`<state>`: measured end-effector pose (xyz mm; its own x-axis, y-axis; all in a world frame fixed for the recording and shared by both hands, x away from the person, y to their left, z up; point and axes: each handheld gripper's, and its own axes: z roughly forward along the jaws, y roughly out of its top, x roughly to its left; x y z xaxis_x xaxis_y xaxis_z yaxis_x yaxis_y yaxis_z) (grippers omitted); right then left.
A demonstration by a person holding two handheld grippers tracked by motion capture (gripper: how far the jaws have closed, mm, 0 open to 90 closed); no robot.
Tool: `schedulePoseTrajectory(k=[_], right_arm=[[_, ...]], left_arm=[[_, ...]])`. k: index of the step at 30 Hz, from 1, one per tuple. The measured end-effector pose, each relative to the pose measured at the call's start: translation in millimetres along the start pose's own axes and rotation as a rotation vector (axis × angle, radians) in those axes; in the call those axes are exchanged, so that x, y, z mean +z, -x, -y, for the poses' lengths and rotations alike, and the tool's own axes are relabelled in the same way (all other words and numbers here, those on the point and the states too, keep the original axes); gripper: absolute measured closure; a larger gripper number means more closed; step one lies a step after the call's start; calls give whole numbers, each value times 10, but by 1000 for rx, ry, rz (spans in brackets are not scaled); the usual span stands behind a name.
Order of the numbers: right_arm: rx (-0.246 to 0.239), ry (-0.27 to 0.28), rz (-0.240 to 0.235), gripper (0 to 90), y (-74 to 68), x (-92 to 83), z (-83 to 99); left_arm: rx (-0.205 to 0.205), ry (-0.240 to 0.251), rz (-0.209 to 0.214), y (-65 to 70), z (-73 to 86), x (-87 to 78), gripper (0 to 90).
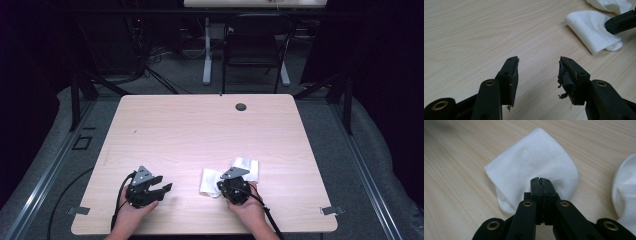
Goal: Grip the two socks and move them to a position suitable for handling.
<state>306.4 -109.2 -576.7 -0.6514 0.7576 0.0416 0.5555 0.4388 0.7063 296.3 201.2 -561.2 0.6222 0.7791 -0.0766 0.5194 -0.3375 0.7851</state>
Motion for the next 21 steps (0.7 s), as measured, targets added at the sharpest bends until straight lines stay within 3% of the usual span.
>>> schedulePoseTrajectory(k=[8,12,14,17,21], right_arm=[[26,-31,-63,900,-23,-110,82],[-42,-80,-59,900,-106,-214,132],[-43,-86,-59,900,-114,-231,141],[-32,-115,-65,900,-83,-316,193],[31,-107,-88,870,63,-364,233]], left_arm=[[-7,6,-2,5,5,-28,501],[-7,14,-7,18,11,-48,501],[-7,15,-6,24,15,-59,501],[-7,8,-4,35,23,-53,501],[-1,8,4,35,16,-38,495]])
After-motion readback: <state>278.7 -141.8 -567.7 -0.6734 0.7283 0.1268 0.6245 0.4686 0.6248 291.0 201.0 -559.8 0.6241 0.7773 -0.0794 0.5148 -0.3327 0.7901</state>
